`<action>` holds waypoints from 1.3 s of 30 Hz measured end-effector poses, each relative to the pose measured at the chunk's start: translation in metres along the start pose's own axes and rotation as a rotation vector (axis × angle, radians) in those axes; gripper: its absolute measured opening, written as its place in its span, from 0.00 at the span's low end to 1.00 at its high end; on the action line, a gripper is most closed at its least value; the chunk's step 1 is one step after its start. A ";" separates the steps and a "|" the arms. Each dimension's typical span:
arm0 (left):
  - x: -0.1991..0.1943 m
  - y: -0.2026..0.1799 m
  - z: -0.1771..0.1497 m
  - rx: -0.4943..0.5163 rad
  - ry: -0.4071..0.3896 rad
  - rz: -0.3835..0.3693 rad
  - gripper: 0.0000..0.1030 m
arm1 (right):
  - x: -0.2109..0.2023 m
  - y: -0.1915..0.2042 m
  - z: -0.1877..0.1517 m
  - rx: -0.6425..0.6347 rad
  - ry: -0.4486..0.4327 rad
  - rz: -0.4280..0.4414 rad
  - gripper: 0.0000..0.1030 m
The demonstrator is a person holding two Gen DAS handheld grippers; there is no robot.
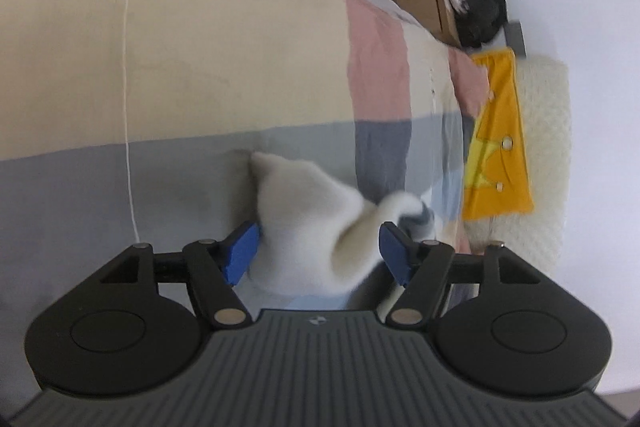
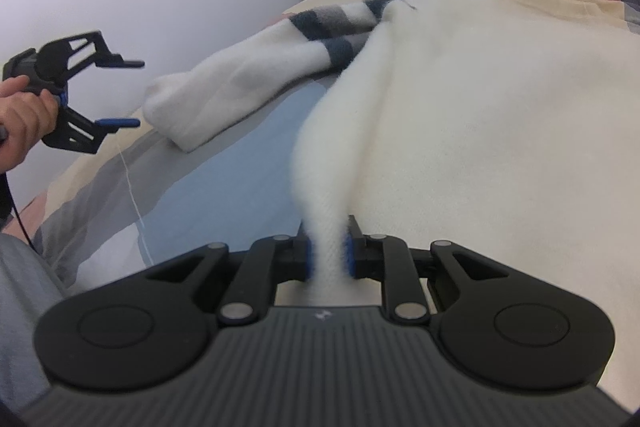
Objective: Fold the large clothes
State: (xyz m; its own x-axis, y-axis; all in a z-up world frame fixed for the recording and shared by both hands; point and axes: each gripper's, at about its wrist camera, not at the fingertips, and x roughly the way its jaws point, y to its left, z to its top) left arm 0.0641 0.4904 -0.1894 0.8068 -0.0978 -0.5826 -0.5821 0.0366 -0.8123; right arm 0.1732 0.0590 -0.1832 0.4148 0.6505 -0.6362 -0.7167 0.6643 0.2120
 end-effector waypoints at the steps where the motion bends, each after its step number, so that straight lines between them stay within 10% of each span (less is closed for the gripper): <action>1: 0.007 0.000 0.001 -0.011 0.003 0.004 0.70 | 0.000 0.000 0.000 0.001 -0.001 0.000 0.18; 8: 0.054 0.015 0.015 -0.191 -0.106 0.030 0.66 | -0.001 0.000 -0.003 0.000 -0.008 -0.002 0.18; 11: 0.073 0.009 0.025 -0.200 -0.149 0.074 0.29 | -0.001 0.000 -0.002 0.006 -0.007 -0.002 0.18; 13: 0.085 -0.009 0.035 -0.126 -0.148 0.125 0.12 | -0.003 0.002 -0.002 -0.007 -0.011 -0.008 0.18; 18: 0.083 -0.081 0.080 0.087 -0.249 0.115 0.08 | -0.009 0.007 -0.001 -0.054 -0.022 -0.015 0.17; 28: 0.059 -0.270 0.176 0.652 -0.503 -0.237 0.08 | 0.010 0.025 0.007 -0.157 0.033 -0.035 0.17; 39: 0.154 -0.173 0.282 0.458 -0.579 0.065 0.03 | 0.030 0.032 0.007 -0.175 0.094 -0.066 0.17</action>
State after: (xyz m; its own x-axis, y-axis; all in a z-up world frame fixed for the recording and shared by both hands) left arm 0.3178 0.7498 -0.1465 0.7698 0.4543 -0.4485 -0.6325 0.4477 -0.6321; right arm 0.1670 0.1025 -0.1904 0.4158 0.5649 -0.7127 -0.7798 0.6248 0.0403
